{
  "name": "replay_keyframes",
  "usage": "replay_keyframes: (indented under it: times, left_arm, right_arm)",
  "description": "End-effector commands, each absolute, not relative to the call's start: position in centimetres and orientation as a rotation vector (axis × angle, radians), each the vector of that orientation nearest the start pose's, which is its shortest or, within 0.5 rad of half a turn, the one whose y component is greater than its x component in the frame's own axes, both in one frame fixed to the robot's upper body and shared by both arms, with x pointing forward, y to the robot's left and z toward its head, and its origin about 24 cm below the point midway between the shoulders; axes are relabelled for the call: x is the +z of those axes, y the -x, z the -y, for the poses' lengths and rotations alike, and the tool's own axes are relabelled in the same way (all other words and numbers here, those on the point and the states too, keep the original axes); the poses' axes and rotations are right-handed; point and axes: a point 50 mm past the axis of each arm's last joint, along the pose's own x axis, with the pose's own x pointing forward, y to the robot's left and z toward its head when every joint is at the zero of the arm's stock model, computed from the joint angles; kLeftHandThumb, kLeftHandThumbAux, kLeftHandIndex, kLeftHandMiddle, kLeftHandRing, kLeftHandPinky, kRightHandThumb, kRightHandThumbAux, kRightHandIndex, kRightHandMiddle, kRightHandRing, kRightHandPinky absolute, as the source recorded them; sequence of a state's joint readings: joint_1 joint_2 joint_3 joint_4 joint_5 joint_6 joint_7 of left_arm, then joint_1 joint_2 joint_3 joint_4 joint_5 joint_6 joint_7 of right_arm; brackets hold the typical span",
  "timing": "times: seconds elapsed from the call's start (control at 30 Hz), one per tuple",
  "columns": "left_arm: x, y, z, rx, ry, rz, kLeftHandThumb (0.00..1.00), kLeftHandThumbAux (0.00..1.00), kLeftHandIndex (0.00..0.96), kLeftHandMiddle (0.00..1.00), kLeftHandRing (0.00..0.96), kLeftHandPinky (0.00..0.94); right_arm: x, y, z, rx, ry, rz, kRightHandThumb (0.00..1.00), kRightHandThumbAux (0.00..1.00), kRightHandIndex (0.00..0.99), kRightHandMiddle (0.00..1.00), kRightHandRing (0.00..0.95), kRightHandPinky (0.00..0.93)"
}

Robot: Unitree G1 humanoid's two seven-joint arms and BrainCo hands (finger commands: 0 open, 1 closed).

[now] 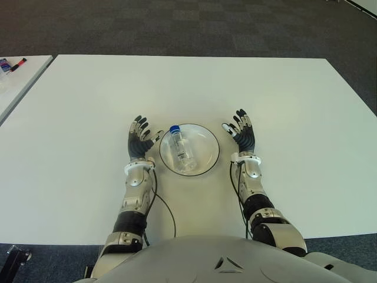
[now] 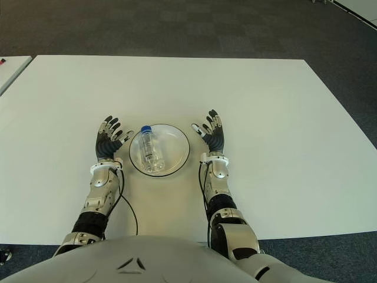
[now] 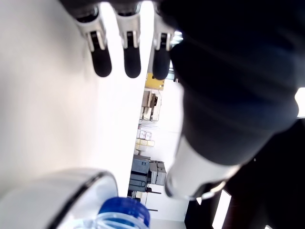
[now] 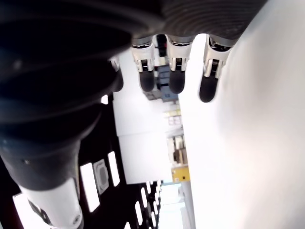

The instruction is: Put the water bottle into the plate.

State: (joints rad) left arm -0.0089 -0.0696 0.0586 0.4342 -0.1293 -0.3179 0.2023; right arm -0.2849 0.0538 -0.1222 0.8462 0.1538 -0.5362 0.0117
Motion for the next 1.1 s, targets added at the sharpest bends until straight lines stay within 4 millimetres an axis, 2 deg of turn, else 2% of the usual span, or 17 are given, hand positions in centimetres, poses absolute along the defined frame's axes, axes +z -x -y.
replay_keyframes:
  times: [0.03,0.3,0.67,1.1]
  left_arm:
    - [-3.54,-23.11,-14.71,0.298,0.229,-0.174,0.037,0.998,0.142,0.177,0.161,0.193]
    - [-3.43,-23.07,-14.85,0.307,0.232,-0.165,0.059,0.998,0.155,0.19,0.171,0.198]
    - [-3.37,-23.06,-14.98,0.313,0.227,-0.16,0.101,0.998,0.171,0.202,0.179,0.202]
    - [-3.35,-23.11,-14.98,0.308,0.225,-0.166,0.103,0.998,0.165,0.196,0.173,0.192]
  right_arm:
    - [-4.22,-27.13,13.94,-0.115,-0.279,-0.173,0.071,0.781,0.13,0.154,0.155,0.23]
    - [-4.58,-27.17,13.77,-0.165,-0.321,-0.234,0.079,0.843,0.19,0.228,0.225,0.281]
    - [-4.61,-27.18,13.44,-0.202,-0.319,-0.255,0.154,0.919,0.274,0.326,0.32,0.344]
    - [-4.61,-27.11,13.27,-0.179,-0.306,-0.264,0.202,0.937,0.285,0.352,0.352,0.359]
